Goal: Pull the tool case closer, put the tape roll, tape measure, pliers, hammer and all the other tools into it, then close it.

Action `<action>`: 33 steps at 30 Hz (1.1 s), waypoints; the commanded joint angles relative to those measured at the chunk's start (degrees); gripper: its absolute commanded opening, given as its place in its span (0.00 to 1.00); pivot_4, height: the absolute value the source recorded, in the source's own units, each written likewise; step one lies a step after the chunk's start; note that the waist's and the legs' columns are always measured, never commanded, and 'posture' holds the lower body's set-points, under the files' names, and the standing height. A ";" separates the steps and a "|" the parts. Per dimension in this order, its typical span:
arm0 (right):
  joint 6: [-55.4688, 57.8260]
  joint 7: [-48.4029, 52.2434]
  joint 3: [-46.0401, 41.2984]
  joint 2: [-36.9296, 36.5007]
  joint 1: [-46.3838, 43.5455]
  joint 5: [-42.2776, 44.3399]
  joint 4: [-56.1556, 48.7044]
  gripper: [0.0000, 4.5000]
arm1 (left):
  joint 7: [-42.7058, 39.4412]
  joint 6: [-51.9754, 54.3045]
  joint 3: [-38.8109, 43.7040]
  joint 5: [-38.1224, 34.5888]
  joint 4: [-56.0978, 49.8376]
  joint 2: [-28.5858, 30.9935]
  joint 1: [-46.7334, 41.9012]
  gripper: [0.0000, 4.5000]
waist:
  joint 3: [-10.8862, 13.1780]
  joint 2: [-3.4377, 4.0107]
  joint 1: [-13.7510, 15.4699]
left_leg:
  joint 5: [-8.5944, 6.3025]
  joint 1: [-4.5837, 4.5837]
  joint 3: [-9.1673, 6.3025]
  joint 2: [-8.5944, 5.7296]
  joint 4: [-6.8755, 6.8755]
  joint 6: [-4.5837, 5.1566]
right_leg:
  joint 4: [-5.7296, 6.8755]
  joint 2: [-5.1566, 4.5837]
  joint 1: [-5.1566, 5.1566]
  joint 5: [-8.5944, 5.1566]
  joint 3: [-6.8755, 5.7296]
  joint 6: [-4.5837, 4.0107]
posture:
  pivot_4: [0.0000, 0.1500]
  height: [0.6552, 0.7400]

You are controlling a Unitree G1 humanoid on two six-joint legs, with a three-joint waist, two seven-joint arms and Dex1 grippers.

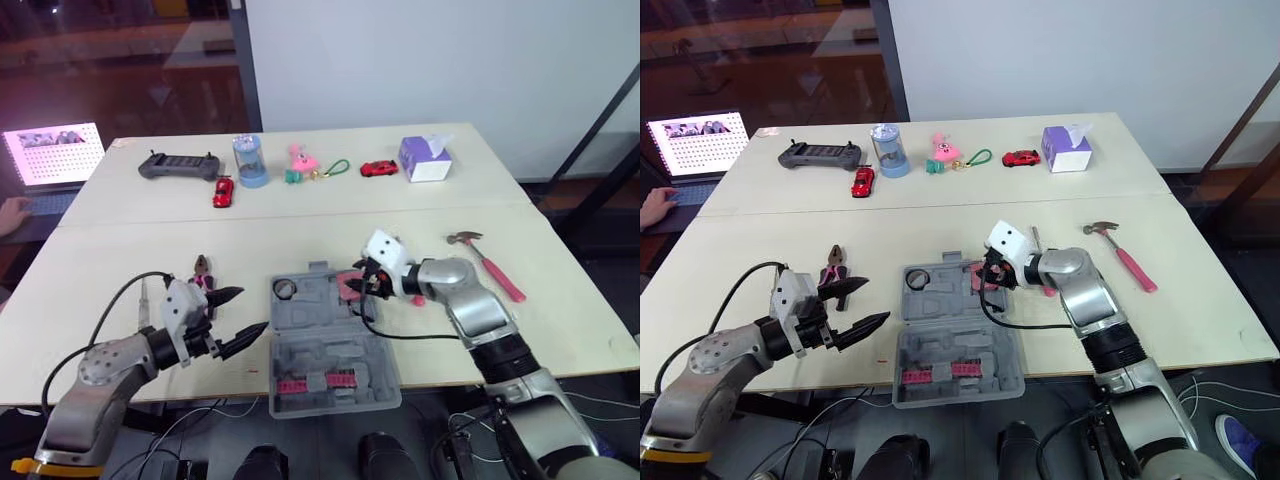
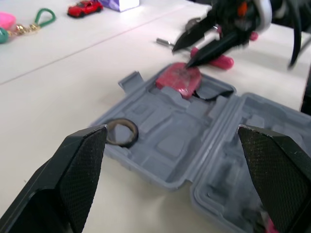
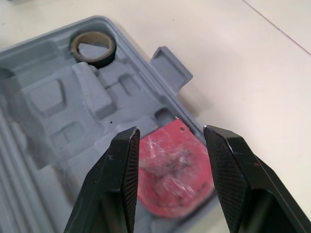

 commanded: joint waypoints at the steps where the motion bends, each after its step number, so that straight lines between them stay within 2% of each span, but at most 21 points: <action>1: -4.98 -1.80 -1.70 0.19 1.11 1.32 1.86 0.49 | -0.13 0.23 0.62 -1.06 -1.09 -0.05 -0.34 1.00 | 0.00 0.00 -0.05 | 0.00 0.00 0.00 0.00 0.00 0.00 | 0.00 0.00 0.00 0.00 0.00 0.00 | 1.00 1.00; 10: -4.16 -3.43 -0.91 0.18 2.81 1.89 8.04 0.49 | -1.06 -0.10 0.55 -0.76 -0.87 0.28 -0.54 1.00 | -0.08 -0.05 -0.04 | 0.00 0.07 0.00 0.00 0.01 0.00 | 0.04 0.01 0.06 0.00 0.01 0.00 | 1.00 1.00; 20: 6.62 -2.31 3.29 0.32 4.06 0.94 11.54 0.49 | -2.18 -0.59 0.83 0.18 0.10 1.09 -1.13 1.00 | -1.00 -0.26 0.08 | -0.01 0.25 -0.04 0.00 0.01 0.02 | 0.00 0.01 0.33 0.00 -0.02 0.00 | 1.00 1.00; 25: 10.83 -4.61 3.46 1.82 2.40 0.53 15.60 0.49 | -2.32 -0.34 1.04 0.11 -0.37 1.59 -0.88 1.00 | -1.34 -0.34 0.10 | -0.39 1.32 -0.05 0.01 -0.20 0.70 | -0.35 0.04 1.43 -0.03 -0.06 0.00 | 1.00 1.00; 29: 10.53 -5.05 4.58 2.81 1.22 -0.09 17.39 0.49 | -2.31 -0.09 1.19 0.02 -0.36 1.99 -0.94 1.00 | -1.58 -0.51 0.09 | -0.46 1.93 -0.05 0.02 -0.23 0.82 | -0.40 0.06 2.04 -0.05 -0.05 0.00 | 1.00 1.00; 33: 9.42 -5.06 2.93 2.90 0.17 1.41 14.48 0.49 | -2.16 0.09 1.39 0.05 -0.20 2.34 -0.85 1.00 | -1.78 -0.56 0.00 | -0.48 2.02 -0.05 0.06 -0.22 0.85 | -0.39 0.12 2.10 -0.06 -0.04 0.00 | 1.00 1.00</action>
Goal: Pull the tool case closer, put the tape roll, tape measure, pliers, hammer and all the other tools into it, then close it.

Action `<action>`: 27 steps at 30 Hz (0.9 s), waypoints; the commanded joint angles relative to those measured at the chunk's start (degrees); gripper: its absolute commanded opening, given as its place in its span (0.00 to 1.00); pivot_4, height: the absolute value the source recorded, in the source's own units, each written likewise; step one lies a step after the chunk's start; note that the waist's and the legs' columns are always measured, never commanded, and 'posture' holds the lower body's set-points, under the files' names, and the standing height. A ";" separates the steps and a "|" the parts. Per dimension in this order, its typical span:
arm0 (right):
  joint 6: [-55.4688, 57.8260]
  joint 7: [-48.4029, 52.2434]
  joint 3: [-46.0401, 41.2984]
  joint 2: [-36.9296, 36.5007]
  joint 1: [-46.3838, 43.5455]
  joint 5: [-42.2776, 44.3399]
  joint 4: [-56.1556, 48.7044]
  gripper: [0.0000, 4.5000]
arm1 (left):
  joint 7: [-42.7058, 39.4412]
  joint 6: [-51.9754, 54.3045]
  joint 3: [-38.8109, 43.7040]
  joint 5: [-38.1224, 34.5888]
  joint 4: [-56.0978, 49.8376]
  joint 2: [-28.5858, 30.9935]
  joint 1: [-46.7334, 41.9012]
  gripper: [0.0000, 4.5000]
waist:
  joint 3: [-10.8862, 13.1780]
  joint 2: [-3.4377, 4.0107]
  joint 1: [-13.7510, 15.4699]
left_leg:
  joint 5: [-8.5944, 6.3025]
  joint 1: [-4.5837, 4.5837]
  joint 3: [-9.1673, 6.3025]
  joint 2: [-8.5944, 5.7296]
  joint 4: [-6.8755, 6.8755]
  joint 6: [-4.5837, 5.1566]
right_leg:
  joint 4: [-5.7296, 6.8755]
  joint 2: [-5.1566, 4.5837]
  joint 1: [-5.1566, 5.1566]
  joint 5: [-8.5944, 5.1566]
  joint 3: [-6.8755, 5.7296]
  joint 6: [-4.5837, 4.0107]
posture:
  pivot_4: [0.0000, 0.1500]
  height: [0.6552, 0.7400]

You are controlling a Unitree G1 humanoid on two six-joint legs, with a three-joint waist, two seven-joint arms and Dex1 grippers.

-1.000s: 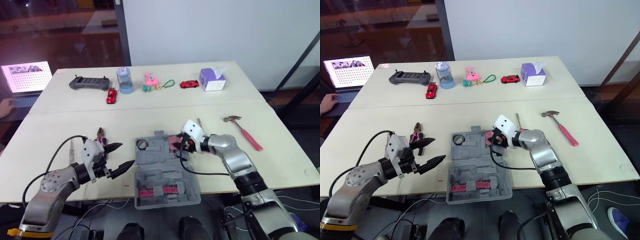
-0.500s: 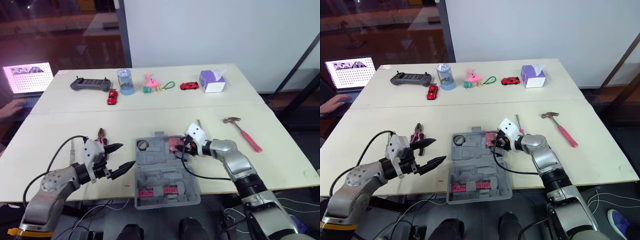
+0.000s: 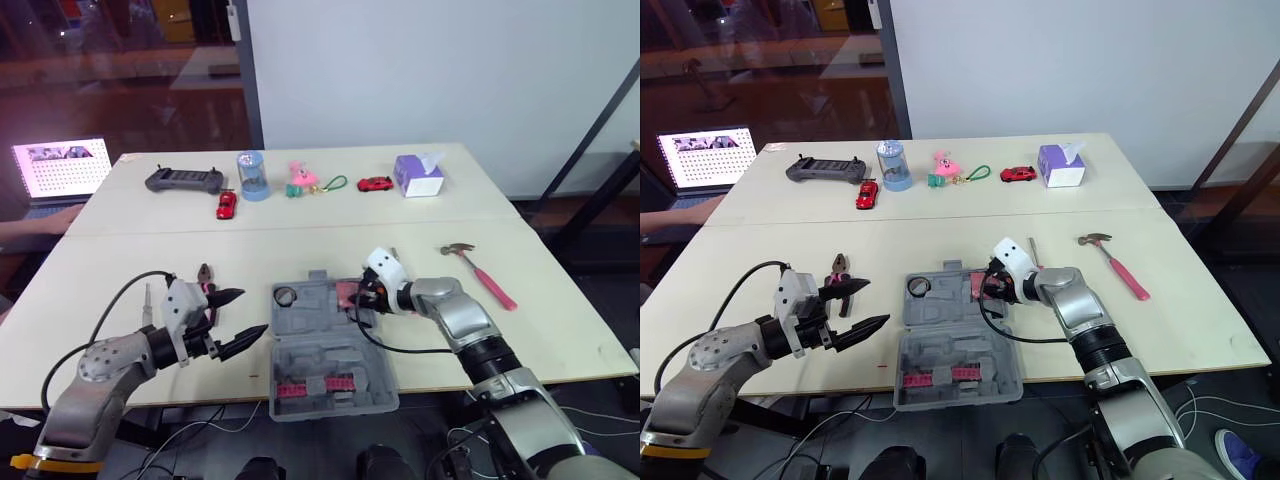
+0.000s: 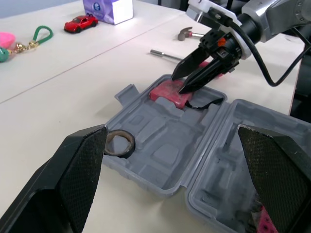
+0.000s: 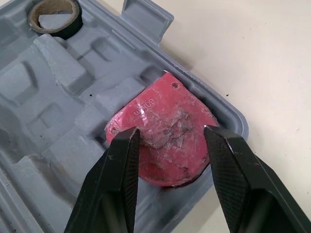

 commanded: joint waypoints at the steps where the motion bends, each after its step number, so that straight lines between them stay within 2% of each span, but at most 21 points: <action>1: 1.95 0.12 0.06 0.12 2.30 0.64 -0.06 0.49 | 0.07 -0.30 1.58 -0.28 -1.04 0.80 -0.37 1.00 | 0.00 0.03 0.01 | 0.00 0.00 0.00 0.00 0.00 0.00 | 0.00 0.00 -0.01 0.00 0.00 0.00 | 1.00 1.00; 4: 2.39 0.63 -4.37 -0.72 2.68 4.64 -9.55 0.49 | -0.11 0.13 2.35 -0.65 -0.84 1.53 0.11 1.00 | 0.11 0.19 0.12 | 0.00 -0.13 -0.01 0.00 -0.01 0.00 | -0.01 0.00 -0.14 0.00 0.01 0.00 | 1.00 1.00; 6: 5.82 1.54 -8.15 -3.94 2.89 7.50 -19.40 0.49 | -0.87 0.82 4.21 -1.25 -0.09 2.97 1.20 1.00 | 0.29 0.48 0.07 | 0.00 -0.41 0.00 0.00 0.04 -0.01 | 0.01 0.00 -0.41 0.01 0.03 0.01 | 1.00 1.00; 8: 8.85 2.17 -11.43 -7.56 3.77 9.83 -26.67 0.49 | -1.51 1.44 6.34 -1.96 0.47 4.31 2.62 1.00 | 0.48 0.77 0.06 | 0.09 -1.17 0.00 -0.02 0.17 -0.15 | 0.15 -0.03 -1.17 0.04 0.07 0.02 | 1.00 1.00; 11: 11.99 3.91 -16.80 -14.19 8.13 13.14 -33.60 0.49 | -2.14 1.98 10.86 -2.10 2.13 6.75 5.53 1.00 | 0.51 0.81 0.19 | 0.08 -1.17 -0.01 -0.02 0.05 -0.13 | 0.11 -0.04 -1.19 0.03 0.03 0.01 | 1.00 1.00; 15: 12.22 5.27 -24.29 -20.74 16.61 16.01 -37.90 0.49 | -3.79 -0.55 17.37 -0.53 6.55 9.75 10.65 1.00 | 0.55 0.70 0.33 | 0.01 -1.13 0.02 -0.01 0.03 -0.01 | -0.01 -0.04 -1.08 0.02 0.02 0.01 | 1.00 1.00; 18: 8.35 7.22 -31.50 -25.20 26.17 16.57 -38.13 0.67 | -5.83 -4.26 23.70 1.26 13.42 12.56 14.79 1.00 | 0.74 0.68 0.38 | -0.01 -1.12 0.08 -0.01 0.04 0.02 | -0.02 -0.05 -1.06 0.02 0.04 0.01 | 1.00 1.00; 21: 8.26 8.12 -36.51 -27.16 32.34 18.60 -38.58 0.99 | -9.13 -7.72 27.62 2.39 21.09 15.68 17.01 1.00 | 0.84 0.62 0.30 | -0.02 -1.10 0.10 -0.01 0.05 0.05 | 0.00 -0.04 -1.06 0.01 0.03 0.00 | 1.00 1.00; 27: 10.16 7.71 -45.17 -29.84 41.15 20.02 -39.52 0.99 | -12.00 -14.40 31.15 4.85 38.43 20.76 15.39 1.00 | 0.95 0.52 0.16 | -0.06 -1.01 0.11 0.04 0.02 0.11 | 0.02 -0.01 -1.00 -0.01 0.02 -0.01 | 1.00 1.00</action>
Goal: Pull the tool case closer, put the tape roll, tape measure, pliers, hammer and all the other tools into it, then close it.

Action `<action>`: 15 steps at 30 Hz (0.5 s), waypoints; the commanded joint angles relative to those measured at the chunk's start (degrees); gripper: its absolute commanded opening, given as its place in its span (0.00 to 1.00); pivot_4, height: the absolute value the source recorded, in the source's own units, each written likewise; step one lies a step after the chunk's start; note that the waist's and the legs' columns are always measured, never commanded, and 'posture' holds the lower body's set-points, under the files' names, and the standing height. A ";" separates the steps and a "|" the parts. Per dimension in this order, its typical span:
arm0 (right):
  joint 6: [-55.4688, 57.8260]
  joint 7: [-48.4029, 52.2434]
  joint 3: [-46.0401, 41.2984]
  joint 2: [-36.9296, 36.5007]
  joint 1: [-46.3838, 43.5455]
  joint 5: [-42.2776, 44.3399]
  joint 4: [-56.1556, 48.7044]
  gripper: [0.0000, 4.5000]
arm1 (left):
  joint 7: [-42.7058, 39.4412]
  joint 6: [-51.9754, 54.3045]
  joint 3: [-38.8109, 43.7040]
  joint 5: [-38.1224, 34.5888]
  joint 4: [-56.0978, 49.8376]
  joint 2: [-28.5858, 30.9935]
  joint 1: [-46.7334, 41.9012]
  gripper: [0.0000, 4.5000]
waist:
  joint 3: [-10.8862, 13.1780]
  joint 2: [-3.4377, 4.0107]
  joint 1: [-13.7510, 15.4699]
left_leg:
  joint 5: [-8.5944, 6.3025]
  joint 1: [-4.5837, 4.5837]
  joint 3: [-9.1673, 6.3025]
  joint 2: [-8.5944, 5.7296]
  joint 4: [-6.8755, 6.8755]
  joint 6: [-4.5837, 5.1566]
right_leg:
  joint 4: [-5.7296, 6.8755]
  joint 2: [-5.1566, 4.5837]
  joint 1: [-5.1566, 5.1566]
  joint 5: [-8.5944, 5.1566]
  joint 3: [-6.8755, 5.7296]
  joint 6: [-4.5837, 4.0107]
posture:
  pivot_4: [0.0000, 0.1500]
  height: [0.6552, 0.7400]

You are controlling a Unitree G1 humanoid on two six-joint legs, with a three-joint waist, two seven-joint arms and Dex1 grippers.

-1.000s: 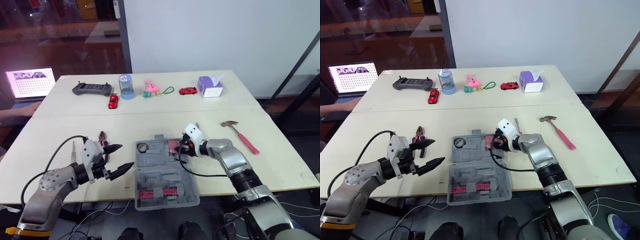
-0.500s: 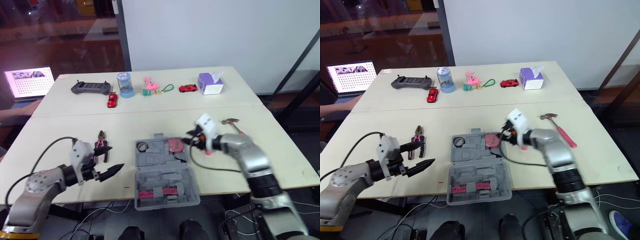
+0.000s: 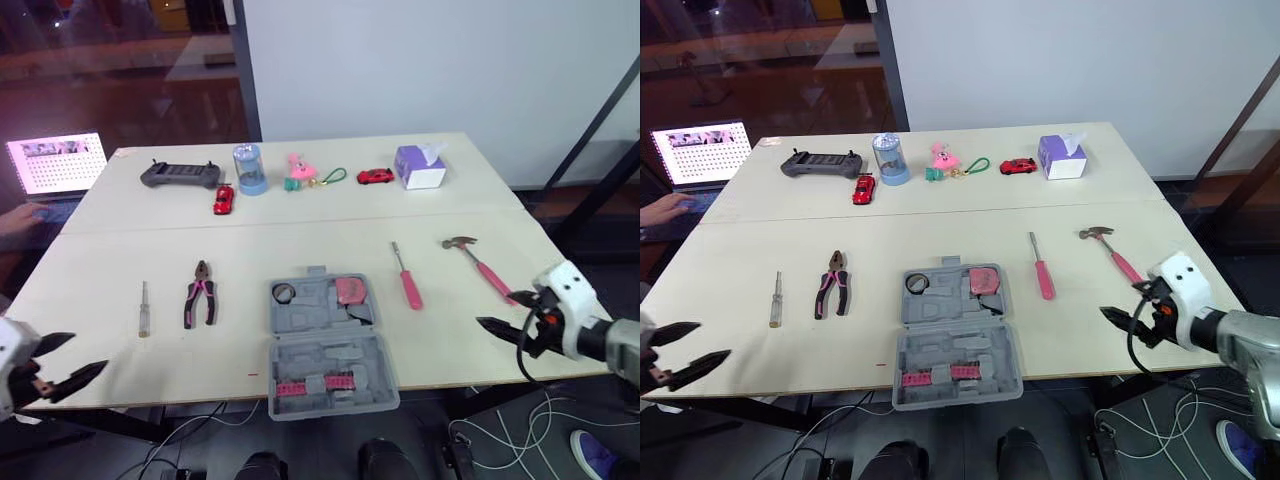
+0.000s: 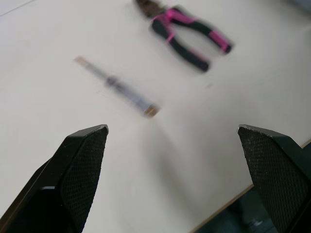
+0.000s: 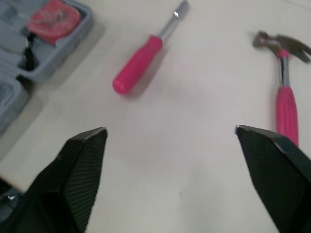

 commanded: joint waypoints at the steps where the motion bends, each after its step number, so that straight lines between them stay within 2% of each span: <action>1: 0.92 -0.56 -6.72 -1.95 2.15 1.43 -1.44 0.99 | -1.29 -3.88 2.96 1.05 7.33 2.37 -0.89 1.00 | 0.03 0.00 -0.04 | -0.01 -0.01 0.01 0.00 0.00 0.01 | -0.01 0.00 0.00 0.00 0.00 0.00 | 1.00 1.00; 4: -0.10 -3.47 -6.20 -2.21 3.66 -0.86 -0.69 0.99 | -1.96 -6.28 1.74 1.88 11.53 2.23 -1.70 1.00 | 0.05 -0.04 -0.09 | -0.02 0.02 0.06 0.00 0.01 0.02 | -0.03 -0.02 0.02 0.01 0.02 0.01 | 1.00 1.00; 9: -0.07 -5.08 -3.82 -1.51 2.85 0.50 -1.38 0.99 | -2.21 -7.88 -0.28 2.36 12.87 1.17 -3.05 1.00 | 0.06 -0.03 -0.02 | -0.02 0.03 0.05 0.02 0.00 0.02 | -0.01 -0.02 0.02 0.00 0.02 0.01 | 1.00 1.00; 15: 0.51 -6.15 -1.70 -0.08 0.88 3.41 -3.60 0.99 | -0.92 -3.24 -2.00 0.48 7.45 -2.29 -2.23 1.00 | 0.07 -0.05 -0.06 | -0.02 0.02 0.05 0.02 0.01 0.02 | -0.02 -0.03 0.02 0.01 0.02 0.02 | 1.00 1.00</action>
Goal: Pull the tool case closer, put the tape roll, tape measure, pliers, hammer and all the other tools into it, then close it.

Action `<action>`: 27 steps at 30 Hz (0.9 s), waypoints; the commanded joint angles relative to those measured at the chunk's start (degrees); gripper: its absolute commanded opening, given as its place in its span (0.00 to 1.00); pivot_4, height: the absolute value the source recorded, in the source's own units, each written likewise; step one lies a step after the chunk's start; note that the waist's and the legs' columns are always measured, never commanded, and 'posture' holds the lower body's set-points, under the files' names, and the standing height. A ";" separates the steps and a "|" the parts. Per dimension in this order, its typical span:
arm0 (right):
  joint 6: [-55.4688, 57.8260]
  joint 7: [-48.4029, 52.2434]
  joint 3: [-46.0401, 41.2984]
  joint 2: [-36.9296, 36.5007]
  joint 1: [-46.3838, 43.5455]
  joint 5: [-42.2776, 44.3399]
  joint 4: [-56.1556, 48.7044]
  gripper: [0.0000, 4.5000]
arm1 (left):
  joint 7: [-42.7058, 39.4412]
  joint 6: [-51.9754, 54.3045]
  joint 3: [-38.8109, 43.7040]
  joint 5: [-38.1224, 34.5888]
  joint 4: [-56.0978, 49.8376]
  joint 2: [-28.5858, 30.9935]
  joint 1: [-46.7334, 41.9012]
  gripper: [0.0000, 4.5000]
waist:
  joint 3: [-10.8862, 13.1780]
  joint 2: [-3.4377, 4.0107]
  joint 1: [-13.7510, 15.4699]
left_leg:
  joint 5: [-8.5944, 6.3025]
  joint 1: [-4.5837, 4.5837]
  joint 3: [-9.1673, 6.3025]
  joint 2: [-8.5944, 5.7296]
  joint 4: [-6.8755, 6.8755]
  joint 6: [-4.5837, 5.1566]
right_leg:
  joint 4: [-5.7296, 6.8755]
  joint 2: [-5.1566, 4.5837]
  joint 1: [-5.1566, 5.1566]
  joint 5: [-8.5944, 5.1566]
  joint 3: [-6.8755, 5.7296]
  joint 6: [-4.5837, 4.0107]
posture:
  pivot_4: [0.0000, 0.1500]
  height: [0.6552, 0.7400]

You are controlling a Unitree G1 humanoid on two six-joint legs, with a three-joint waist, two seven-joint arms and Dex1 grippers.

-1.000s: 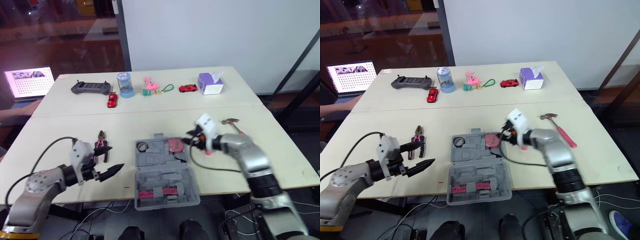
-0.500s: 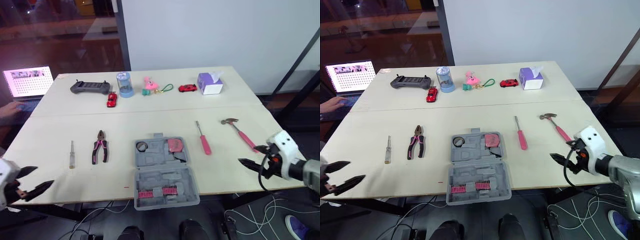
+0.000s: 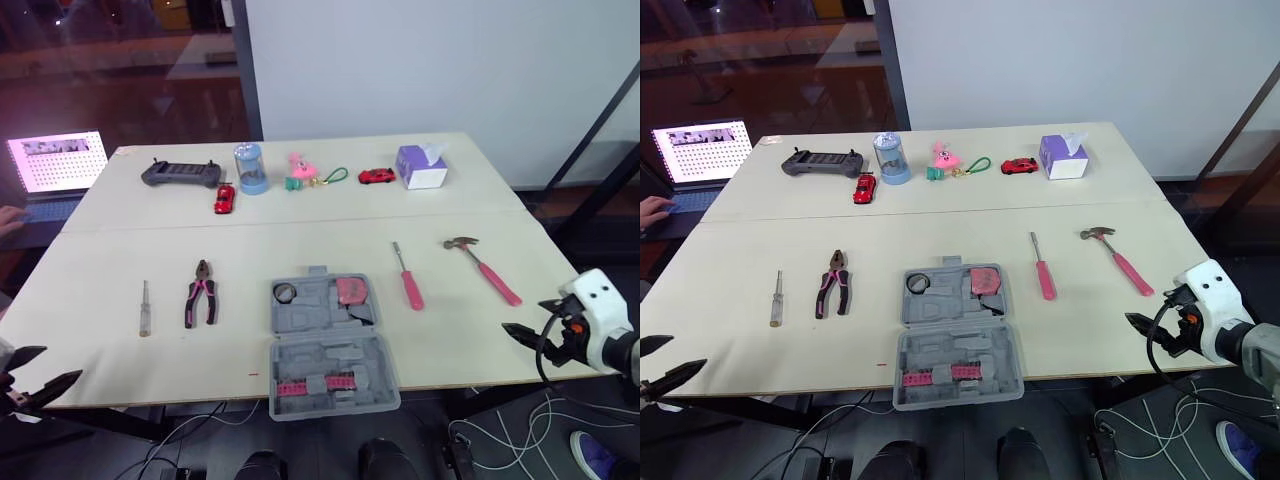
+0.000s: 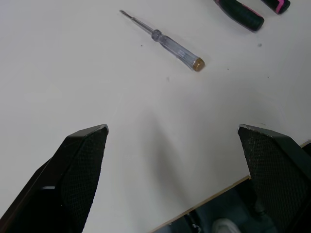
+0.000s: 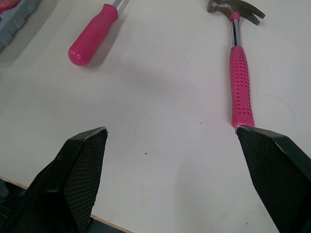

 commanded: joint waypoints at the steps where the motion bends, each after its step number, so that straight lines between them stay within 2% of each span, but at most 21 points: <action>1: 0.03 -0.75 0.80 2.02 -3.08 3.46 -4.15 0.99 | 1.88 5.00 0.24 -2.57 -5.98 -2.71 1.39 1.00 | 0.00 0.00 -0.23 | 0.00 0.02 0.00 0.00 0.00 0.00 | 0.01 0.00 0.00 0.00 0.00 0.00 | 1.00 1.00; 3: 0.50 -0.89 2.80 3.46 -5.06 5.48 -6.60 0.99 | 4.55 9.05 0.16 -4.92 -12.76 -6.41 2.59 1.00 | 0.00 0.01 -0.23 | 0.00 0.02 -0.01 0.01 0.00 0.00 | 0.02 0.00 0.00 0.00 0.01 0.00 | 1.00 1.00; 7: 0.59 0.89 10.13 6.05 -10.10 9.40 -10.89 0.99 | 17.80 19.95 -3.60 -6.47 -30.96 -16.14 4.35 1.00 | 0.01 -0.02 0.05 | 0.00 0.00 -0.02 0.02 0.04 0.00 | 0.01 -0.03 0.01 0.01 0.02 0.02 | 1.00 1.00; 10: -0.69 2.28 16.40 7.00 -13.69 9.71 -11.56 0.99 | 32.27 29.94 -5.04 -7.90 -39.52 -23.60 -1.04 1.00 | 0.05 -0.16 1.38 | 0.01 0.00 -0.09 0.00 0.12 -0.02 | 0.02 -0.03 0.08 0.02 -0.02 0.03 | 1.00 1.00; 13: -2.30 3.70 21.59 7.13 -16.71 8.98 -11.48 0.99 | 41.22 37.68 -6.48 -7.28 -43.86 -26.89 -5.83 1.00 | 0.03 -0.28 1.87 | 0.05 -0.01 -0.19 -0.01 0.20 -0.09 | 0.06 -0.02 0.12 0.04 -0.12 0.03 | 1.00 1.00; 17: -4.15 4.18 26.11 7.52 -20.02 7.99 -11.08 0.99 | 49.08 46.01 -8.57 -5.81 -43.96 -27.67 -13.59 1.00 | 0.03 -0.28 1.67 | 0.07 -0.01 -0.17 -0.05 0.19 -0.13 | 0.04 -0.02 0.11 0.04 -0.11 0.03 | 1.00 1.00; 22: -4.84 2.99 27.61 7.78 -21.19 7.46 -10.30 0.99 | 52.30 56.22 -14.06 -4.08 -37.36 -26.22 -25.55 1.00 | 0.04 -0.29 1.78 | 0.11 -0.02 -0.18 -0.07 0.17 -0.20 | 0.05 -0.01 0.10 0.04 -0.11 0.03 | 1.00 1.00; 27: -4.15 1.63 28.08 8.15 -21.32 7.65 -11.10 0.99 | 52.99 54.30 -18.00 0.20 -30.04 -25.94 -31.11 1.00 | 0.05 -0.31 1.29 | 0.13 -0.05 -0.15 -0.08 0.09 -0.24 | 0.01 0.00 -0.02 0.04 -0.07 0.03 | 1.00 1.00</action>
